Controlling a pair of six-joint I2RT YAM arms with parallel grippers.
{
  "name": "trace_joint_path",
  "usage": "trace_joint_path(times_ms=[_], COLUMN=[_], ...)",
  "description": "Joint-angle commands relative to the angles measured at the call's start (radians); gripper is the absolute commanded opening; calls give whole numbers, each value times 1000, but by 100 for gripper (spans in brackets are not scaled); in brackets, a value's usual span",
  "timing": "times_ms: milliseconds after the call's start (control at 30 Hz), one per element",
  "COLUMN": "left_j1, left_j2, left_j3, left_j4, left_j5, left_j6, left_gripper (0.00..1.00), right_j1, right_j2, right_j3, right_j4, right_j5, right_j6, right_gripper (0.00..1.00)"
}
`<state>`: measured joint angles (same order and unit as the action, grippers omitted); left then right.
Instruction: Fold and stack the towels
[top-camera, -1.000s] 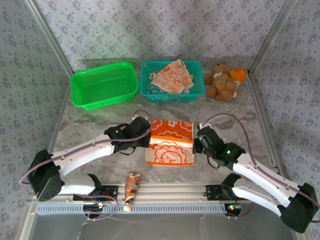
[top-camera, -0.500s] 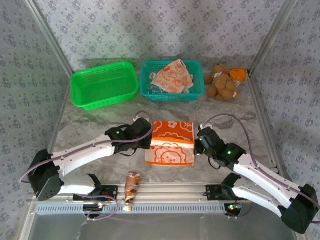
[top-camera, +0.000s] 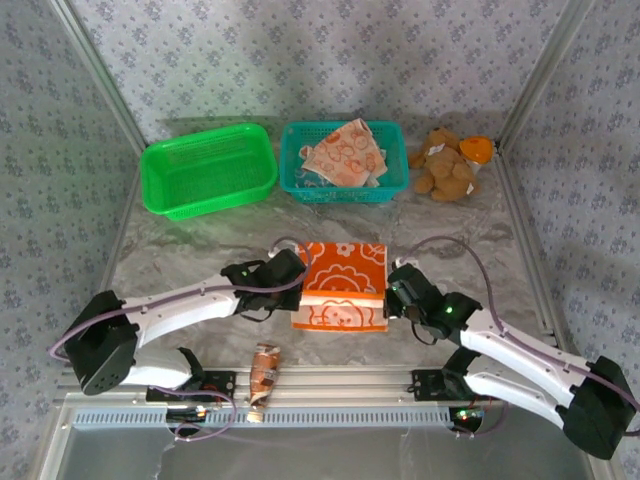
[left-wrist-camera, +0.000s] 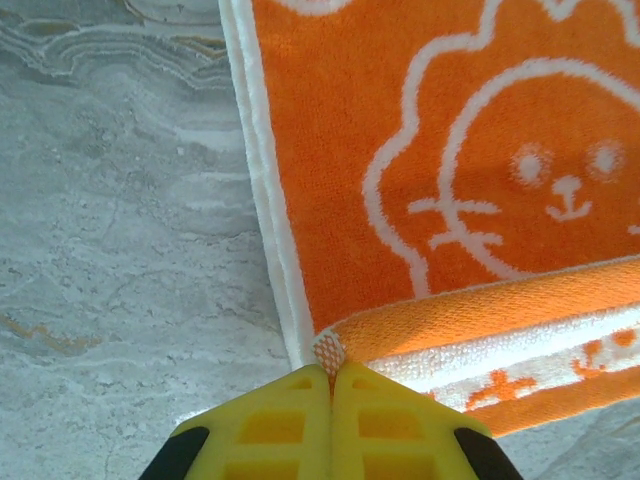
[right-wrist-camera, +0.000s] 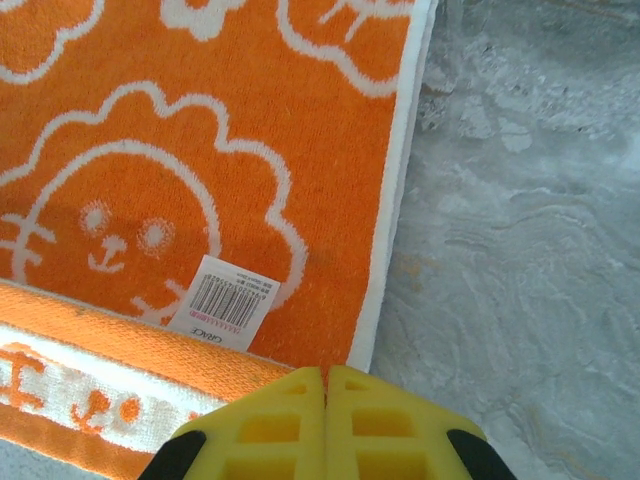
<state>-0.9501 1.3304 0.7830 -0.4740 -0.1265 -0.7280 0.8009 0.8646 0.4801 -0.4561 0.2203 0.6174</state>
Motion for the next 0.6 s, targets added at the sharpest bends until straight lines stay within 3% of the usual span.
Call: trace_joint_path(times_ms=[0, 333, 367, 400, 467, 567], left_j1=[-4, -19, -21, -23, -33, -43], left_j2=[12, 35, 33, 31, 22, -1], left_j3=[-7, -10, -7, -5, 1, 5], left_j4=[18, 23, 21, 15, 7, -14], left_j5=[2, -1, 1, 1, 7, 7], left_j6=[-18, -25, -23, -21, -16, -18], left_gripper=[0, 0, 7, 16, 47, 49], right_j1=[18, 27, 28, 29, 30, 30], right_j2=[3, -3, -4, -6, -15, -31], right_j3=[-28, -47, -45, -42, -32, -14], right_j4=[4, 2, -3, -11, -31, -57], right_j5=[20, 24, 22, 21, 18, 23], right_j6=[46, 51, 53, 53, 54, 46], right_gripper=[0, 0, 3, 17, 49, 54])
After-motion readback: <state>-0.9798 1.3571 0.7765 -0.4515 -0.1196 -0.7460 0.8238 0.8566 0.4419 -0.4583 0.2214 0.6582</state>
